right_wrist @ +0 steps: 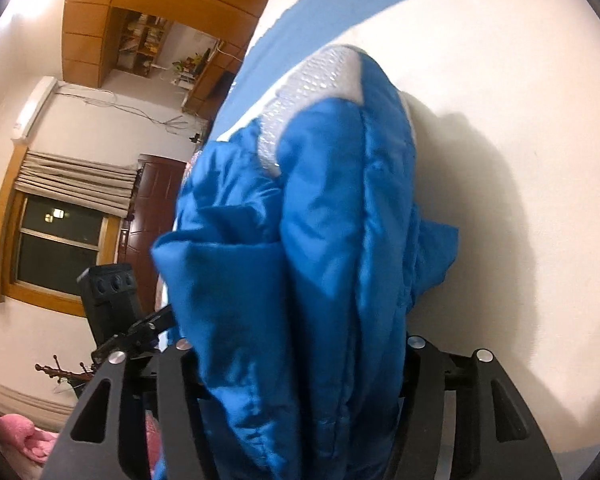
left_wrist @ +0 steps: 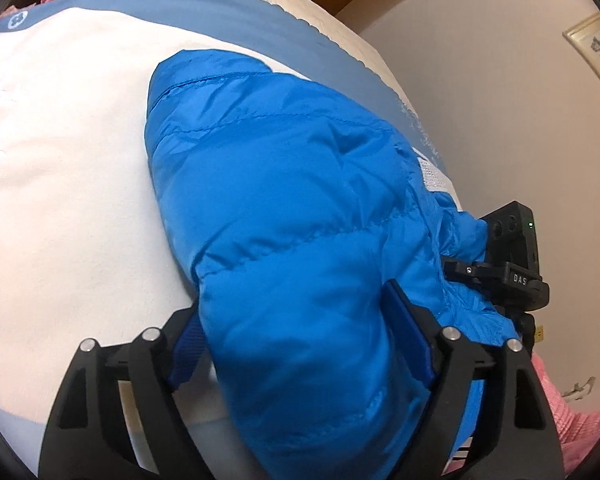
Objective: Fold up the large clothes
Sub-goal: 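Lower the bundle onto the bed and open both grippers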
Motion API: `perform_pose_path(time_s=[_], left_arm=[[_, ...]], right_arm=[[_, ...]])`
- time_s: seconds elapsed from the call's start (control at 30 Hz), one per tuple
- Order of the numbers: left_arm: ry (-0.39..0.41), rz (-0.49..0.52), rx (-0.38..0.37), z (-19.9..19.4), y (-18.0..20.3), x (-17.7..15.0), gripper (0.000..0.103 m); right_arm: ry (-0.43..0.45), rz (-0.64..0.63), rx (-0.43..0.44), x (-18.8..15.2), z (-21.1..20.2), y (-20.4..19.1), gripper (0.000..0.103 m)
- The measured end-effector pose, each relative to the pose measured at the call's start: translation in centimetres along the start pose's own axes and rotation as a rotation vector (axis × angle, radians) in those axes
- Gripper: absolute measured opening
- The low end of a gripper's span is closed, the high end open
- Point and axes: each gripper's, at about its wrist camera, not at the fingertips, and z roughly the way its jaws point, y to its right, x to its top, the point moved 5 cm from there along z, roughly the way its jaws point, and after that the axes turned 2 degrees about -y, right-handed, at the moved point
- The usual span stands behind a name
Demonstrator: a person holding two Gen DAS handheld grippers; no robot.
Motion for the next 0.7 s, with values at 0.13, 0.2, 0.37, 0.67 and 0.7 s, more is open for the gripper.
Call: perform_pose_path(time_s=[0.13,0.2,0.37,0.67,0.7], left_arm=[[-0.010,-0.009,0.010,0.0,0.0,0.3,0.084],[-0.022,-0.029,0.022,-0.6,-0.1,0.7,0.084],[-0.007,-0.032,0.057,-2.7,0.4,0.4,0.083],[0.026,0.033,0.152,-4.8,3.5,-4.3,0.084],[0.013,0.031,0.170,-4.2,3.3,-4.8,0.084]], right_arm=[[-0.002,0.020,-0.026,0.7,0.0,-0.6,0.066],[-0.003,0.013,-0.066,0.9,-0.3,-1.5,0.069],[0.033,-0.034,-0.184,-0.5,-3.7,-3.7,0.073],[0.060,-0.200,-0.283,-7.0,-7.3,-8.6,0.073],[0.055,-0.213,-0.319,-7.5,-6.9,-8.4,0.073]])
